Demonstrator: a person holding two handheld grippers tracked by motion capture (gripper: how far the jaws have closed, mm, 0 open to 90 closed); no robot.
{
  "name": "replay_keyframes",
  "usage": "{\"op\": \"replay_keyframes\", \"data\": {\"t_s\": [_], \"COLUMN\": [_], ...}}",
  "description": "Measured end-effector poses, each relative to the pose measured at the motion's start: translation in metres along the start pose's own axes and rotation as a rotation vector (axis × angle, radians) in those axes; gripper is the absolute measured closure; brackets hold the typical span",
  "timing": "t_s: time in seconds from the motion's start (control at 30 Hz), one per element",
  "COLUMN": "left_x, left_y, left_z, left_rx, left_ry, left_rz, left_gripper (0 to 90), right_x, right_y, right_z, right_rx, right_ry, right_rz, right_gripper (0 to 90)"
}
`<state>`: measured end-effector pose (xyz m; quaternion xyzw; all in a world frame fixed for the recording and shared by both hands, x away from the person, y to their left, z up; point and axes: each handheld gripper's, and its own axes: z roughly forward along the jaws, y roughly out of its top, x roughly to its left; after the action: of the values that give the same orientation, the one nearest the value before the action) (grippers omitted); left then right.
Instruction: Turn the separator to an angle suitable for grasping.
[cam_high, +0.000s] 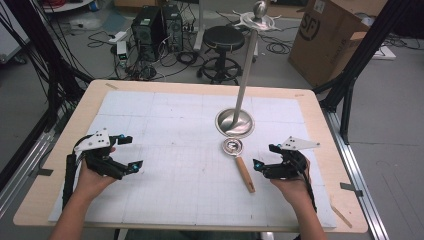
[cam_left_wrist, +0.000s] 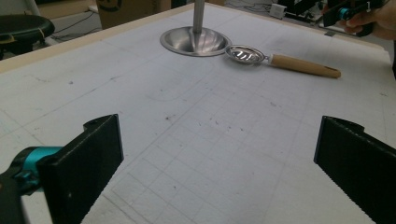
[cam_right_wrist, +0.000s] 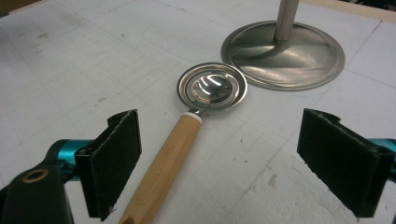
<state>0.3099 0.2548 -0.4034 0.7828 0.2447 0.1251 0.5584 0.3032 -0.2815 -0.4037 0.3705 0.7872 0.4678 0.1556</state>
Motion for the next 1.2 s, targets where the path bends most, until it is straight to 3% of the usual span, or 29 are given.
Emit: {"op": "replay_keyframes", "data": {"t_s": [0.4,0.73,1.2], "left_x": [0.002,0.002,0.002], "left_y": [-0.002,-0.001,-0.002], "left_z": [0.003,0.001,0.002], "left_rx": [0.023,0.022,0.025], "left_ry": [0.003,0.006,0.007], "left_rz": [0.009,0.014,0.015], "left_gripper": [1.9,1.9,1.9], "right_x": [0.008,0.027,0.030], "right_y": [0.003,0.002,-0.005], "right_z": [0.004,0.028,0.041], "right_rx": [0.023,0.140,0.239], "right_ry": [-0.009,-0.007,0.015], "right_rz": [-0.011,-0.080,-0.093], "right_gripper": [14.2,16.4,33.6]}}
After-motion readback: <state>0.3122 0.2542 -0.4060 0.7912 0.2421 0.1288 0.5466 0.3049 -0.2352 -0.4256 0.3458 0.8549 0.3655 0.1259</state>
